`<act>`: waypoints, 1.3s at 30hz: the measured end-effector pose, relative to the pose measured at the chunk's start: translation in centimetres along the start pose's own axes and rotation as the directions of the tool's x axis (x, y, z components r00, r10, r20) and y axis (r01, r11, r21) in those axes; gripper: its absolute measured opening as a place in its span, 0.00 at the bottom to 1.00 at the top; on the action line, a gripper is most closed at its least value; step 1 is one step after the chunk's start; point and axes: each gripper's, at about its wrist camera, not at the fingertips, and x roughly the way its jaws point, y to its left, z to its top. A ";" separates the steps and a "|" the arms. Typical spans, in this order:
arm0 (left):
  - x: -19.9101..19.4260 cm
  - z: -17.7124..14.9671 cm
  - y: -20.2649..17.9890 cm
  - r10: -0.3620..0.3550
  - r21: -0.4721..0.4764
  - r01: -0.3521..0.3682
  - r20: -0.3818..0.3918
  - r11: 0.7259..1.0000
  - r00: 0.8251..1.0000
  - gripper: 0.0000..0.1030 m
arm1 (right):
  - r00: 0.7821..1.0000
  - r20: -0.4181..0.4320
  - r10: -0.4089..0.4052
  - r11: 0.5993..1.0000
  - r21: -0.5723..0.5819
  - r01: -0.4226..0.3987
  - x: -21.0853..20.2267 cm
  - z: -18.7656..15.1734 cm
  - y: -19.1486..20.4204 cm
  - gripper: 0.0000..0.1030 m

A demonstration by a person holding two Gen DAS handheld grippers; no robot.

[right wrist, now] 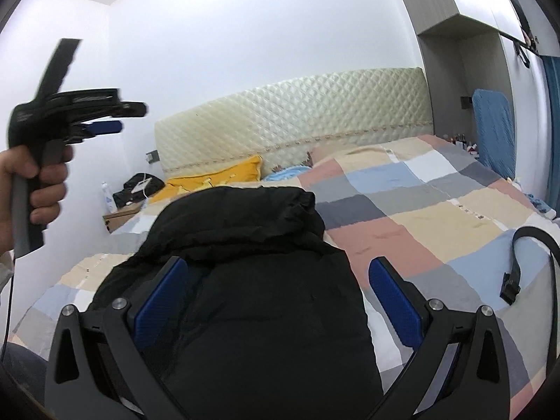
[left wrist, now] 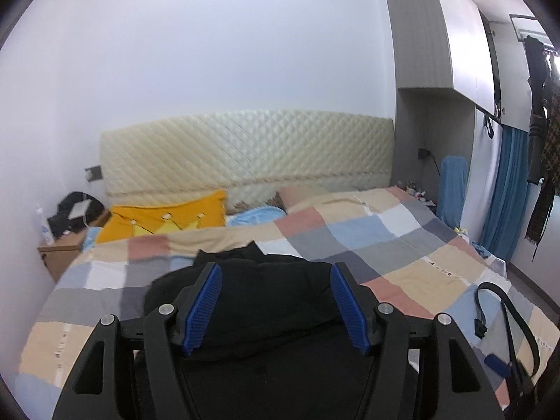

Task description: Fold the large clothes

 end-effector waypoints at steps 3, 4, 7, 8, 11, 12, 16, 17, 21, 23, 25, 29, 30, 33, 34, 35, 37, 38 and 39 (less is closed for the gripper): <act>-3.4 -1.5 1.3 0.021 0.005 -0.021 0.037 1.000 0.999 0.62 | 1.000 0.007 0.024 1.000 -0.011 -0.024 -1.0 -0.1 1.0 1.00; -4.2 -2.0 1.6 0.029 0.000 -0.029 0.049 1.000 0.998 0.62 | 1.000 0.007 0.026 1.000 -0.016 -0.026 -1.2 -0.2 1.3 1.00; -6.9 -3.3 2.9 0.055 -0.027 -0.052 0.113 0.998 0.992 0.62 | 0.999 0.015 0.040 0.999 -0.033 -0.039 -1.9 -0.6 2.3 1.00; -7.6 -3.6 3.2 0.059 -0.033 -0.055 0.131 0.998 0.990 0.62 | 0.999 0.018 0.045 0.998 -0.039 -0.044 -2.2 -0.6 2.6 1.00; -9.1 -4.7 4.5 0.048 -0.064 -0.039 0.147 0.997 0.988 0.62 | 0.997 0.027 0.070 0.995 -0.073 -0.068 -2.7 -0.7 3.8 1.00; -9.2 -5.1 4.8 0.043 -0.072 -0.033 0.136 0.997 0.990 0.63 | 0.997 0.028 0.076 0.994 -0.083 -0.073 -2.8 -0.8 4.1 1.00; -9.0 -7.3 6.1 0.036 -0.107 -0.026 0.090 0.994 0.995 0.62 | 0.994 0.017 0.104 0.988 -0.120 -0.101 -2.9 -1.2 5.4 1.00; -9.0 -7.9 6.4 0.039 -0.116 -0.029 0.086 0.993 0.996 0.62 | 0.994 0.011 0.107 0.986 -0.126 -0.105 -2.8 -1.3 5.6 1.00; -9.1 -10.6 7.8 0.082 -0.171 -0.067 0.081 0.983 0.993 0.62 | 0.992 -0.003 0.124 0.984 -0.132 -0.124 -2.6 -1.6 6.1 1.00; -9.3 -11.4 8.2 0.084 -0.181 -0.067 0.088 0.981 0.993 0.62 | 0.992 0.007 0.129 0.982 -0.141 -0.127 -2.9 -1.5 6.3 1.00; -9.5 -12.2 8.5 0.109 -0.182 -0.092 0.087 0.979 0.990 0.63 | 0.991 0.003 0.132 0.980 -0.149 -0.130 -2.9 -1.6 6.5 1.00; -8.9 -13.6 9.0 0.114 -0.184 -0.102 0.056 0.978 0.992 0.62 | 0.992 -0.017 0.129 0.977 -0.169 -0.130 -2.4 -1.8 7.1 1.00; -8.8 -13.8 9.1 0.113 -0.188 -0.101 0.054 0.977 0.992 0.63 | 0.992 -0.024 0.128 0.976 -0.172 -0.130 -2.1 -1.9 7.2 1.00; -8.0 -15.1 9.9 0.107 -0.220 -0.099 0.026 0.970 0.994 0.63 | 0.991 -0.043 0.128 0.976 -0.173 -0.133 -1.6 -2.1 7.4 1.00; -7.6 -15.6 10.3 0.104 -0.232 -0.099 0.011 0.968 0.995 0.62 | 0.991 -0.050 0.126 0.976 -0.174 -0.132 -1.4 -2.2 7.4 1.00; -7.3 -16.0 10.6 0.102 -0.240 -0.099 0.000 0.966 0.995 0.62 | 0.991 -0.054 0.124 0.976 -0.173 -0.132 -1.2 -2.2 7.4 1.00; -6.6 -16.9 11.1 0.098 -0.242 -0.103 -0.030 0.965 0.995 0.62 | 0.991 -0.065 0.120 0.977 -0.170 -0.130 -0.9 -2.3 7.4 1.00; -6.4 -17.2 11.4 0.107 -0.242 -0.114 -0.044 0.964 0.993 0.62 | 0.991 -0.071 0.116 0.978 -0.166 -0.127 -0.6 -2.3 7.4 1.00; -6.2 -17.6 11.5 0.113 -0.247 -0.123 -0.056 0.961 0.992 0.62 | 0.991 -0.076 0.112 0.979 -0.162 -0.123 -0.4 -2.3 7.3 1.00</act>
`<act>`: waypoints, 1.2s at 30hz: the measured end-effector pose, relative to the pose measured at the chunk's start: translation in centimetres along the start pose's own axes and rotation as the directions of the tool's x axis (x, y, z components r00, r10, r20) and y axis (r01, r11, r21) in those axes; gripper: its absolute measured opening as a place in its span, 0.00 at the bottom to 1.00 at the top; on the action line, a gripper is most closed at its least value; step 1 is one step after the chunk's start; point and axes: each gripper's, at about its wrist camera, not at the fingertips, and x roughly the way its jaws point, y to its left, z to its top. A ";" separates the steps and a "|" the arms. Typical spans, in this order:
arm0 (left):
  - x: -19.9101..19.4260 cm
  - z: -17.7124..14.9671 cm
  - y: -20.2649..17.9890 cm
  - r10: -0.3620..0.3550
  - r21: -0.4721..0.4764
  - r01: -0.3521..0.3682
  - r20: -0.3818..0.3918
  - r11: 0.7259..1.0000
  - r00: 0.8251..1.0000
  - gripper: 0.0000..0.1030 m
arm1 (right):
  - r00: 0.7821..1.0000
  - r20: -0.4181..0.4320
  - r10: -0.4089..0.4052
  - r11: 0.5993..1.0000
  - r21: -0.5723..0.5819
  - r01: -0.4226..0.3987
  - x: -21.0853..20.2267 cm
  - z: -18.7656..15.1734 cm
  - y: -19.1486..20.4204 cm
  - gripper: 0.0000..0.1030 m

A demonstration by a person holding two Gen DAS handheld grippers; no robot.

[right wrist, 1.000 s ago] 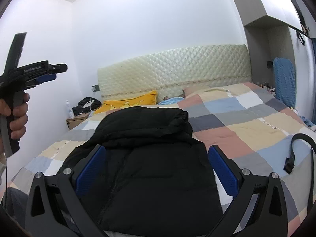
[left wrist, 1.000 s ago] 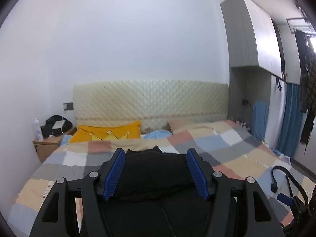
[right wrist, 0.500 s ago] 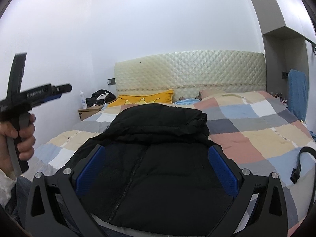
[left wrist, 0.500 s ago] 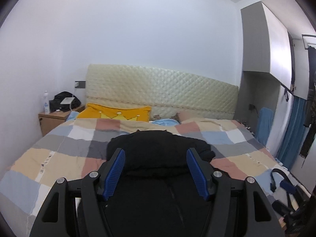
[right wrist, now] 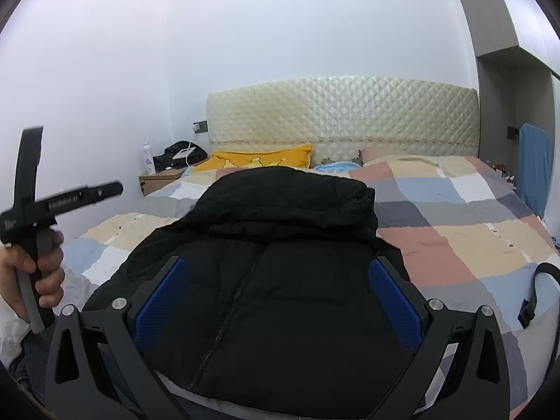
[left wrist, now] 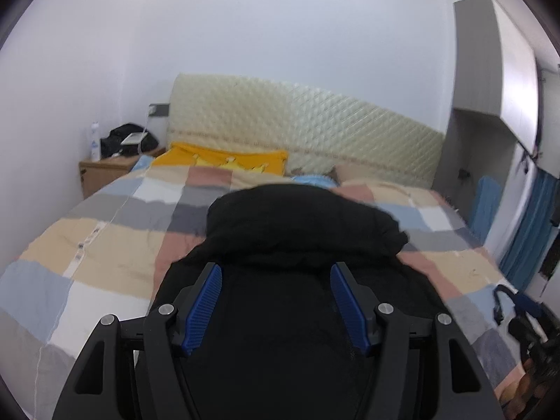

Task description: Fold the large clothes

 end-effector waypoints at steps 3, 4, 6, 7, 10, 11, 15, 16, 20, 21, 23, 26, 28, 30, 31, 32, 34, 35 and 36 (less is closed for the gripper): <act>0.7 -0.6 0.6 -0.028 -0.025 0.027 -0.041 0.999 0.999 0.63 | 1.000 -0.009 -0.012 1.000 0.014 0.013 0.4 0.2 -0.3 1.00; 0.9 -0.8 0.7 -0.032 -0.032 0.031 -0.055 0.999 0.998 0.63 | 1.000 -0.009 -0.016 1.000 0.020 0.016 0.4 0.3 -0.6 1.00; 1.3 -0.9 0.9 -0.037 -0.034 0.034 -0.072 0.999 0.997 0.63 | 0.999 -0.017 -0.028 0.999 0.030 0.028 0.5 0.8 -1.3 1.00; 1.5 -1.2 0.8 -0.035 -0.031 0.033 -0.081 0.999 0.996 0.63 | 0.999 -0.023 -0.040 0.999 0.034 0.041 0.6 1.0 -1.8 1.00; 1.8 -1.7 0.5 -0.041 -0.018 0.039 -0.103 0.999 0.994 0.63 | 0.993 -0.071 -0.093 0.992 0.076 0.099 1.2 1.8 -4.2 1.00; 1.9 -1.7 0.4 -0.043 -0.015 0.041 -0.107 0.999 0.993 0.63 | 0.987 -0.111 -0.115 0.988 0.094 0.125 1.7 1.9 -5.3 1.00; 2.3 -2.2 -0.1 -0.054 -0.010 0.053 -0.137 0.999 0.989 0.63 | 0.956 -0.267 -0.125 0.958 0.219 0.187 3.9 1.5 -10.2 1.00; 2.3 -2.3 -0.3 -0.059 -0.009 0.058 -0.142 0.998 0.988 0.63 | 0.947 -0.308 -0.095 0.943 0.278 0.185 4.5 1.1 -11.8 1.00; 2.4 -2.4 -0.5 -0.069 -0.008 0.069 -0.151 0.998 0.986 0.63 | 0.885 -0.460 -0.078 0.898 0.354 0.263 7.2 -0.9 -15.9 1.00; 2.5 -2.5 -0.5 -0.068 -0.008 0.068 -0.156 0.998 0.985 0.63 | 0.863 -0.494 -0.105 0.890 0.340 0.303 7.8 -1.4 -16.5 1.00; 2.8 -2.7 -0.7 -0.074 -0.013 0.073 -0.175 0.997 0.982 0.63 | 0.827 -0.552 -0.104 0.871 0.351 0.344 8.9 -2.7 -17.7 1.00; 3.3 -3.1 -0.9 -0.099 -0.033 0.094 -0.206 0.995 0.973 0.63 | 0.793 -0.609 -0.019 0.816 0.449 0.364 9.8 -5.4 -19.6 1.00; 3.6 -3.3 -1.0 -0.116 -0.044 0.109 -0.224 0.993 0.968 0.62 | 0.769 -0.638 0.045 0.769 0.513 0.381 9.8 -7.4 -20.5 1.00; 3.9 -3.5 -1.0 -0.126 -0.051 0.117 -0.236 0.992 0.964 0.63 | 0.763 -0.628 0.153 0.707 0.609 0.360 9.8 -9.3 -21.2 0.95; 4.1 -3.6 -1.1 -0.131 -0.055 0.121 -0.244 0.991 0.961 0.62 | 0.758 -0.625 0.187 0.686 0.635 0.355 10.1 -9.8 -21.3 0.91; 4.2 -3.7 -1.0 -0.134 -0.059 0.123 -0.250 0.991 0.959 0.63 | 0.748 -0.626 0.220 0.671 0.654 0.350 10.3 -10.3 -21.2 0.90; 4.8 -3.9 -0.8 -0.145 -0.077 0.129 -0.271 0.989 0.952 0.63 | 0.732 -0.615 0.293 0.657 0.686 0.314 10.8 -11.1 -20.7 0.88; 5.0 -4.0 -0.7 -0.151 -0.088 0.131 -0.280 0.987 0.948 0.62 | 0.727 -0.607 0.321 0.657 0.696 0.291 11.3 -11.1 -20.2 0.88; 5.2 -4.1 -0.7 -0.159 -0.100 0.135 -0.291 0.986 0.943 0.63 | 0.717 -0.611 0.336 0.675 0.687 0.270 11.6 -11.0 -19.5 0.88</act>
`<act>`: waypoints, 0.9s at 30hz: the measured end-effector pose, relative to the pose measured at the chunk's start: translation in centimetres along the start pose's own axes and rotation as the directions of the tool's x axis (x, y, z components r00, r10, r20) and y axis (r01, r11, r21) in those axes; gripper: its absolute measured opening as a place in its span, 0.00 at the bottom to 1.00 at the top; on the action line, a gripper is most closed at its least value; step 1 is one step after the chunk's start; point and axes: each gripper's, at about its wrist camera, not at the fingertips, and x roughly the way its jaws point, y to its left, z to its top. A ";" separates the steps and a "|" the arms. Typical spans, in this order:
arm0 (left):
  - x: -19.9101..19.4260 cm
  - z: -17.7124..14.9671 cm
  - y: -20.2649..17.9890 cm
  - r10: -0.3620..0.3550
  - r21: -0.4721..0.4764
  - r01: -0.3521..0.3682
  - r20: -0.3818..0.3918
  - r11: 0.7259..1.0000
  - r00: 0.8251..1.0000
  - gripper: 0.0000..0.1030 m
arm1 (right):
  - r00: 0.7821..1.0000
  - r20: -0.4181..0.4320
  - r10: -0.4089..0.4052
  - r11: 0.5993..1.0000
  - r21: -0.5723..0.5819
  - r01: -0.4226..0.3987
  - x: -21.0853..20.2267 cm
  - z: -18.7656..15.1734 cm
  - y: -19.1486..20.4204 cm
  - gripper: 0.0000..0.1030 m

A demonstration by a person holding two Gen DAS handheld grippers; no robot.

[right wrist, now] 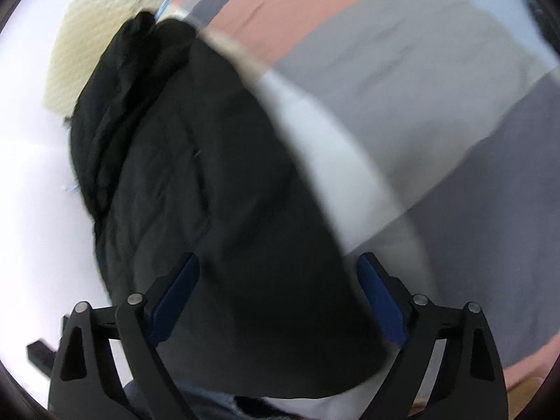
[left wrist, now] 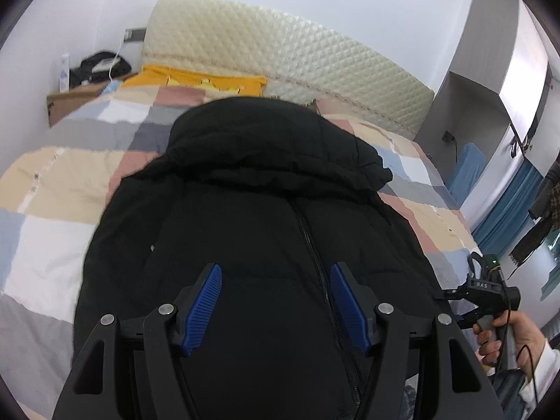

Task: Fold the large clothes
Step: 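Grasp the jacket hem with the right tool while the left tool grasps the hem beside it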

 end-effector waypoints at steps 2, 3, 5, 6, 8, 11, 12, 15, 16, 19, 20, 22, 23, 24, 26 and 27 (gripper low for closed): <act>0.5 -0.1 0.2 -0.012 -0.011 0.012 -0.022 1.000 1.000 0.62 | 1.000 -0.009 -0.006 0.999 -0.043 0.005 0.5 -0.6 1.0 0.88; 0.6 -0.1 0.3 -0.012 -0.009 0.012 -0.029 1.000 1.000 0.62 | 0.999 -0.010 -0.031 0.997 -0.072 0.030 0.8 -1.0 1.6 0.87; 0.8 -0.1 0.5 -0.005 -0.012 0.005 -0.033 1.000 0.999 0.63 | 0.998 -0.010 -0.054 0.993 -0.108 0.053 1.1 -1.2 2.5 0.73; 0.8 -0.1 0.6 -0.004 -0.016 0.003 -0.031 1.000 0.999 0.63 | 0.999 -0.002 -0.041 0.993 -0.115 0.040 1.0 -1.3 2.7 0.58; 1.0 -0.1 0.5 0.001 -0.022 -0.002 -0.033 1.000 0.999 0.63 | 1.000 0.021 0.004 0.991 -0.134 -0.001 0.3 -1.5 3.3 0.38; 1.4 -0.4 0.4 -0.009 -0.021 0.008 -0.056 1.000 0.998 0.62 | 0.998 0.056 0.030 0.982 -0.186 -0.019 -0.6 -1.7 4.4 0.18; 1.5 -0.4 0.5 -0.006 -0.022 0.005 -0.063 1.000 0.998 0.62 | 0.997 0.067 0.042 0.980 -0.197 -0.028 -0.9 -1.9 4.7 0.15; 1.4 -0.3 1.2 0.023 -0.048 -0.027 -0.088 0.998 0.996 0.62 | 0.990 0.107 0.096 0.971 -0.230 -0.069 -1.9 -2.2 5.9 0.12; 1.1 -0.1 1.5 0.033 -0.060 -0.039 -0.100 0.997 0.994 0.62 | 0.988 0.114 0.108 0.969 -0.233 -0.079 -2.1 -2.2 6.1 0.11; -0.4 1.2 2.4 0.071 -0.021 -0.075 -0.121 0.997 0.990 0.63 | 0.981 0.130 0.142 0.966 -0.235 -0.109 -3.0 -2.2 5.8 0.10; -1.1 1.8 3.1 0.077 -0.016 -0.080 -0.124 0.997 0.989 0.63 | 0.979 0.133 0.153 0.966 -0.230 -0.120 -3.2 -2.2 5.5 0.10; -2.7 2.9 5.2 0.082 -0.029 -0.087 -0.138 0.996 0.987 0.63 | 0.977 0.133 0.167 0.968 -0.212 -0.137 -3.2 -1.9 5.1 0.10; -3.1 3.3 6.1 0.081 -0.037 -0.088 -0.146 0.995 0.986 0.63 | 0.976 0.130 0.172 0.969 -0.200 -0.145 -3.2 -1.7 4.9 0.10; -3.9 3.9 7.8 0.084 -0.054 -0.094 -0.170 0.994 0.982 0.63 | 0.976 0.127 0.175 0.970 -0.191 -0.149 -3.0 -1.7 4.8 0.10; -4.0 4.3 10.1 0.092 -0.063 -0.110 -0.234 0.992 0.968 0.70 | 0.979 0.116 0.169 0.973 -0.177 -0.148 -2.8 -1.6 4.6 0.10; -3.7 4.2 11.9 0.084 -0.078 -0.112 -0.299 0.991 0.950 0.72 | 0.979 0.110 0.169 0.974 -0.172 -0.149 -2.6 -1.6 4.6 0.10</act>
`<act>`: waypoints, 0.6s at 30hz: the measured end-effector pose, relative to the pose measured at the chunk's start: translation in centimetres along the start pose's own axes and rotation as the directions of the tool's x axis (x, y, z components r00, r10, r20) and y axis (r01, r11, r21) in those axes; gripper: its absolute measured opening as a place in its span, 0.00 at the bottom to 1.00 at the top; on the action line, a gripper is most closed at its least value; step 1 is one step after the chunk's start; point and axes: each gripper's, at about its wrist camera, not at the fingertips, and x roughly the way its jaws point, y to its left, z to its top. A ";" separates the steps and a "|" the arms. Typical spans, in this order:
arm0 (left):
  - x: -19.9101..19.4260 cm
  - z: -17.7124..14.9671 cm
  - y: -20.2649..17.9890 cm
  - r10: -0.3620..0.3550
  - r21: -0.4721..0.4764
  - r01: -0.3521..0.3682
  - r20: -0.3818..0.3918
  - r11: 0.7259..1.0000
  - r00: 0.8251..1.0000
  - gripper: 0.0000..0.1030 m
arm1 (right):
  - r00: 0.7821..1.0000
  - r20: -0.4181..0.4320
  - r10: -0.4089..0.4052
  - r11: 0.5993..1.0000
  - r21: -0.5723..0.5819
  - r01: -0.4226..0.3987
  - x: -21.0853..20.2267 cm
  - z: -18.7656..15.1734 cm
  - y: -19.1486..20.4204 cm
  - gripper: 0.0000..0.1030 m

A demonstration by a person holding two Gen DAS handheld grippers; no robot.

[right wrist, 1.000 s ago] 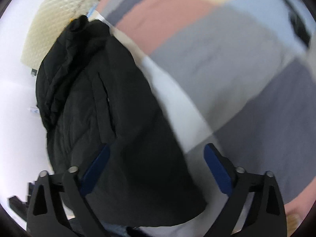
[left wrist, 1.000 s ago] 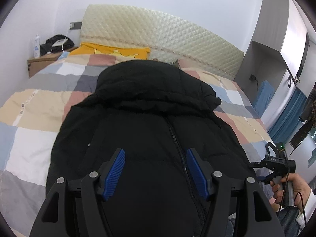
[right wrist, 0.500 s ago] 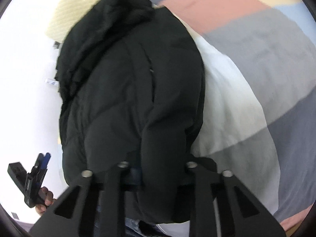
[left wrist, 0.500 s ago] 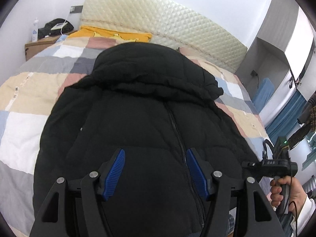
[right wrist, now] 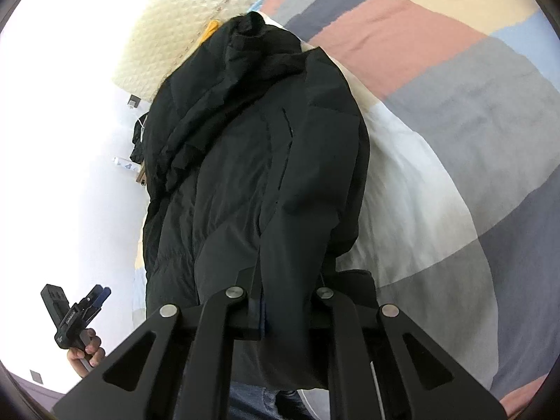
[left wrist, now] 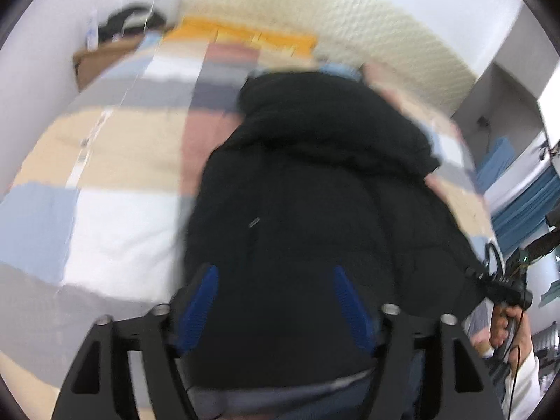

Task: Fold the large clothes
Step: 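Grasp the jacket hem with the right tool while the left tool grasps the hem beside it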

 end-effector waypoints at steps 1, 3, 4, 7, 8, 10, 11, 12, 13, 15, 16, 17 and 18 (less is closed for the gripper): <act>0.5 0.1 1.1 -0.010 -0.019 0.010 -0.043 1.000 0.999 0.72 | 1.000 -0.003 0.006 1.000 -0.001 -0.006 0.0 -0.1 -0.1 0.10; 1.9 -0.2 3.8 -0.040 -0.087 0.029 -0.127 0.996 0.991 0.72 | 1.000 -0.011 0.004 1.000 0.001 -0.004 0.0 -0.1 -0.2 0.11; 2.8 -0.5 5.4 -0.066 -0.128 0.045 -0.165 0.991 0.984 0.72 | 1.000 -0.020 -0.001 1.000 0.010 0.002 0.1 -0.2 -0.4 0.12; 5.5 -1.6 8.7 -0.145 -0.224 0.089 -0.243 0.971 0.959 0.72 | 0.999 -0.038 -0.008 0.999 0.046 0.010 0.6 -0.1 -0.9 0.13; 6.6 -2.2 9.6 -0.178 -0.263 0.107 -0.261 0.959 0.949 0.72 | 0.999 -0.044 -0.011 0.998 0.059 0.014 0.7 -0.1 -1.2 0.13; 8.0 -3.0 10.5 -0.242 -0.315 0.150 -0.279 0.937 0.929 0.72 | 0.998 -0.054 -0.014 0.997 0.081 0.018 0.9 -0.1 -1.6 0.16; 8.6 -3.3 10.9 -0.268 -0.336 0.166 -0.285 0.927 0.920 0.72 | 0.998 -0.061 -0.017 0.995 0.094 0.022 1.0 -0.2 -1.8 0.17; 9.2 -3.6 11.2 -0.292 -0.354 0.181 -0.290 0.918 0.912 0.72 | 0.998 -0.067 -0.020 0.994 0.107 0.027 1.1 -0.2 -2.0 0.18; 9.8 -3.8 11.3 -0.315 -0.365 0.199 -0.294 0.909 0.902 0.72 | 0.997 -0.072 -0.022 0.993 0.115 0.030 1.3 -0.2 -2.2 0.20; 10.5 -3.9 10.8 -0.358 -0.349 0.247 -0.300 0.904 0.884 0.72 | 0.995 -0.093 -0.034 0.991 0.129 0.046 1.7 -0.2 -2.5 0.24; 10.8 -3.9 10.6 -0.373 -0.339 0.267 -0.303 0.902 0.877 0.72 | 0.994 -0.103 -0.041 0.990 0.130 0.054 1.9 -0.1 -2.7 0.27; 11.2 -3.8 10.2 -0.398 -0.328 0.296 -0.309 0.897 0.864 0.72 | 0.993 -0.109 -0.048 0.989 0.134 0.062 2.1 -0.1 -2.8 0.28; 11.4 -3.8 10.1 -0.413 -0.324 0.312 -0.315 0.893 0.855 0.72 | 0.992 -0.113 -0.048 0.989 0.135 0.063 2.3 0.0 -2.8 0.30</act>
